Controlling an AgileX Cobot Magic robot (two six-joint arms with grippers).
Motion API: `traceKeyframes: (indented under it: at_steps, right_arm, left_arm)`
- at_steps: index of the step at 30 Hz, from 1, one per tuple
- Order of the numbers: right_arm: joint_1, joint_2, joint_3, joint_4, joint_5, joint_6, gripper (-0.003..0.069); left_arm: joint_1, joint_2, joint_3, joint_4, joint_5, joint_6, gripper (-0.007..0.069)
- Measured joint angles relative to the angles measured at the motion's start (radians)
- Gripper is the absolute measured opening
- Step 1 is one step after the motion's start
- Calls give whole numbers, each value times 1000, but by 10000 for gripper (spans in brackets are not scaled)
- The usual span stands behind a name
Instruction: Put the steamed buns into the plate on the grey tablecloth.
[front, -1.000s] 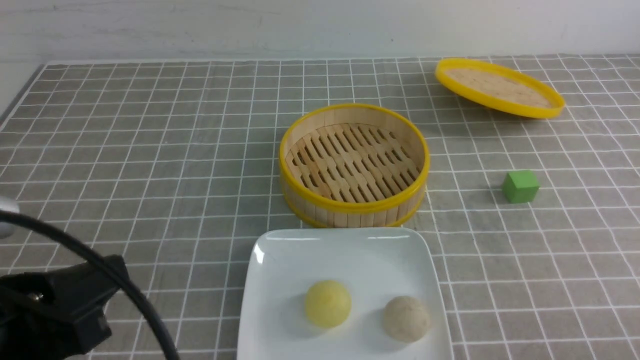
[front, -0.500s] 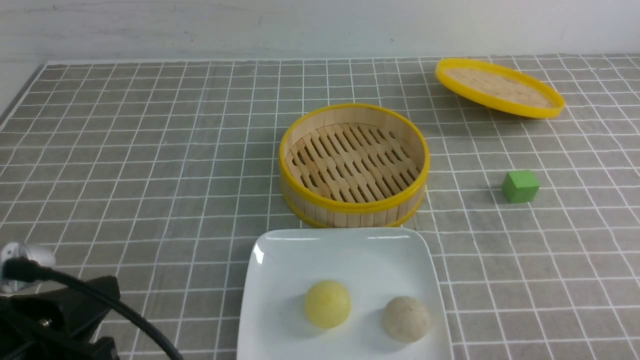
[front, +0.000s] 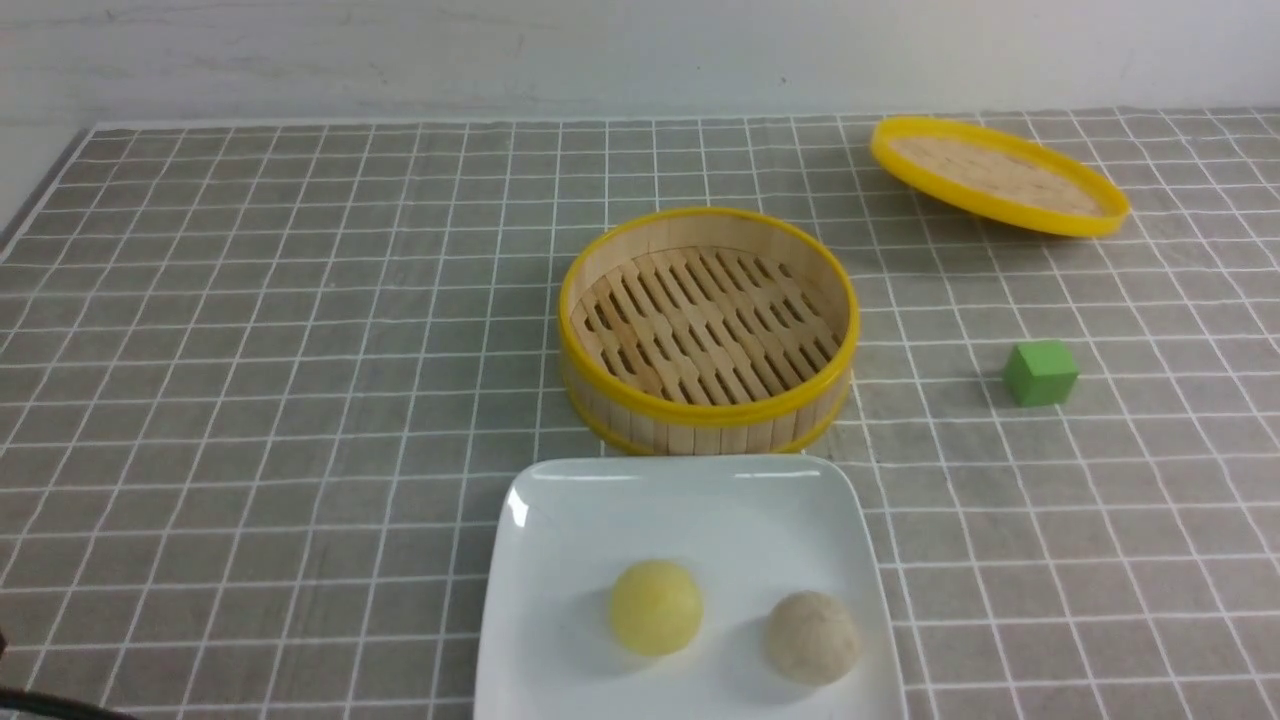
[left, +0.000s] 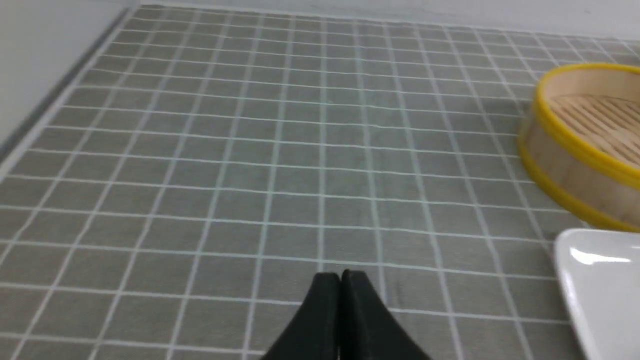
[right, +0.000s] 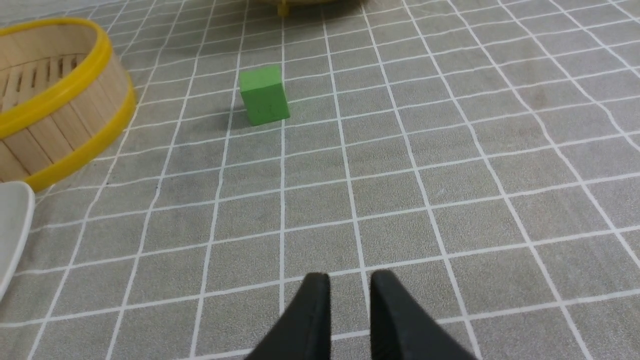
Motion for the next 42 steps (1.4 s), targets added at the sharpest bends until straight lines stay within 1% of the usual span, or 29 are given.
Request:
traceKeyframes:
  at_steps: [2,3,5,7,10,11,15,21,32,42]
  right_arm:
    - [0,0,0,0,0,0,144]
    - [0,0,0,0,0,0,144]
    - [0,0,0,0,0,0,144]
    - [0,0,0,0,0,0,144]
    - [0,0,0,0,0,0,146]
    - [0,0,0,0,0,0,148]
    - [0,0,0,0,0,0,153]
    - [0,0,0,0,0,0,162]
    - [0,0,0,0,0,0,176]
    - [0,0,0,0,0,0,191]
  left_arm:
    - [69,-73,73,-3,-20,0,19]
    - [75,-81,80,-4,-23,0,19]
    - [128,-99,156,-16,-50,0,20]
    - [139,-101,199,-18,-60,0,20]
    - [129,-101,210,-19,-67,0,20]
    - [108,-101,210,-21,-63,7,20]
    - [62,-102,210,-32,-61,63,25]
    - [61,-102,210,-57,-61,105,34]
    - [61,-102,210,-63,-61,108,41]
    - [61,-102,210,-37,-61,108,55]
